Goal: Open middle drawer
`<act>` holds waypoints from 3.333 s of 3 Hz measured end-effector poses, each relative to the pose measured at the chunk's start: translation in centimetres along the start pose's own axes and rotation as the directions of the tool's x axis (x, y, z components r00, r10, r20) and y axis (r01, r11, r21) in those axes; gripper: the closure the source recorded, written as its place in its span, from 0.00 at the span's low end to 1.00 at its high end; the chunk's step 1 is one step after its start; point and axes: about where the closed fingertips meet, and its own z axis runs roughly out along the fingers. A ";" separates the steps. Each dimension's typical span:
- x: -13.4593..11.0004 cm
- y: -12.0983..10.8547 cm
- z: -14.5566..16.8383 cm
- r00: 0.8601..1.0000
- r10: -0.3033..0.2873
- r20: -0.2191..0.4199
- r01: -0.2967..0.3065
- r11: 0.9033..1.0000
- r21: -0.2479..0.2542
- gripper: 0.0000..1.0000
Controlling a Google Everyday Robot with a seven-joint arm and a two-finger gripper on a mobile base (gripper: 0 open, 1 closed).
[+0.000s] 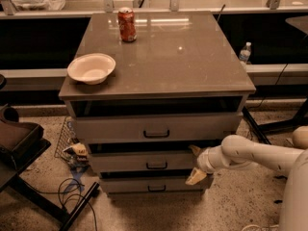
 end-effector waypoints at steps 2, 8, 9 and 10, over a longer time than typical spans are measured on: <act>-0.2 0.2 0.3 1.000 -0.001 0.003 0.001 1.000 -0.006 0.64; -0.5 0.1 -0.1 1.000 -0.001 0.003 0.001 1.000 -0.007 1.00; -0.5 0.1 -0.1 1.000 -0.001 0.004 0.001 1.000 -0.007 1.00; -0.5 0.1 -0.1 1.000 -0.001 0.004 0.001 1.000 -0.007 1.00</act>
Offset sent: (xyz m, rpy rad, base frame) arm -0.0007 0.0018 -0.0012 0.0014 0.0024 0.0026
